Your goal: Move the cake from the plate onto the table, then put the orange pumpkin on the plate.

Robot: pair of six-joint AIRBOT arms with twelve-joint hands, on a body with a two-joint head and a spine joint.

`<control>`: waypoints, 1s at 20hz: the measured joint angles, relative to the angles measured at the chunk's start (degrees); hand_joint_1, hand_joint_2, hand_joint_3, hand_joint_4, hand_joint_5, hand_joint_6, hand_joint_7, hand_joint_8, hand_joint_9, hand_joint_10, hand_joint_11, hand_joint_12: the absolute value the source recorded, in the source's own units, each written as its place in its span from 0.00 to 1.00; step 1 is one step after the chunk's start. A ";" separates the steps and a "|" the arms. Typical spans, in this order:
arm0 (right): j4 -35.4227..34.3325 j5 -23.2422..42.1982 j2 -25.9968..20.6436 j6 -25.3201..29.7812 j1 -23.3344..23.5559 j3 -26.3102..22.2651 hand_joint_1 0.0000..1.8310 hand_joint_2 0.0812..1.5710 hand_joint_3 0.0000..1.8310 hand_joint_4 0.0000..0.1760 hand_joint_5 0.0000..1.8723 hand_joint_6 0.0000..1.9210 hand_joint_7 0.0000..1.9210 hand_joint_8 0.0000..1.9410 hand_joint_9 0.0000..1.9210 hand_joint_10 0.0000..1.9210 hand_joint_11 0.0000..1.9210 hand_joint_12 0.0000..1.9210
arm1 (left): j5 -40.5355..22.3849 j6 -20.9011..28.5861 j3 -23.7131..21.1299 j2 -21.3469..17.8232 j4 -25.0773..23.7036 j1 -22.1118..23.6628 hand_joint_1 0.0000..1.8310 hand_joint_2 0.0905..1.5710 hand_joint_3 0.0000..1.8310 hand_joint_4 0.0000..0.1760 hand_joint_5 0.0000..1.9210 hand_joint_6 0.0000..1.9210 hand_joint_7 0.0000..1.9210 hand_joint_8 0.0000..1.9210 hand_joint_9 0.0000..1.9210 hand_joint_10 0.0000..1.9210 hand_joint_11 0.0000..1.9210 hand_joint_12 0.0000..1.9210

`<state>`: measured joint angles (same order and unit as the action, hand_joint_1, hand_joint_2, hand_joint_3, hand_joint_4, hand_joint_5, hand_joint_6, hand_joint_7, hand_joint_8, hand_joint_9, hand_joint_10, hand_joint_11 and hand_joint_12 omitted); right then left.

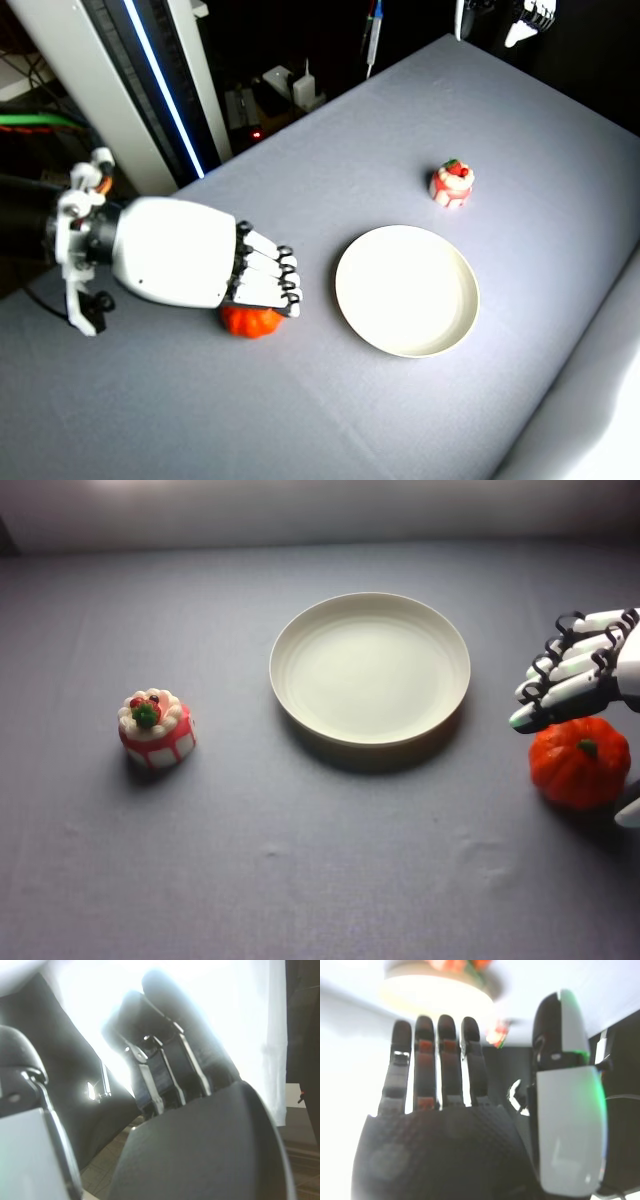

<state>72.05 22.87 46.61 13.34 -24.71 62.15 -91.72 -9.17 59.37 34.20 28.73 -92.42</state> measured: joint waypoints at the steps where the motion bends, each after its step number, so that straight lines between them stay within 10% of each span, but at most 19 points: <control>1: 2.01 -0.02 0.00 1.97 0.17 0.00 0.45 0.60 0.00 0.00 0.23 0.00 0.17 0.00 0.15 0.00 0.00 0.48 | 0.00 -0.02 0.00 0.07 0.00 -0.02 0.60 0.52 0.00 0.00 0.43 0.19 0.37 0.52 0.37 0.63 0.38 0.70; 20: 11.39 -2.56 2.56 7.50 0.20 2.43 0.35 0.57 0.00 0.00 0.21 0.00 0.14 0.00 0.07 0.00 0.00 0.15 | -0.09 -0.02 0.00 0.70 0.00 0.00 0.60 0.52 0.00 0.00 0.38 0.31 0.36 0.48 0.36 0.60 0.40 0.64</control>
<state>83.44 20.32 49.17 20.84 -24.51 64.58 -91.81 -9.19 59.37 34.89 28.73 -92.42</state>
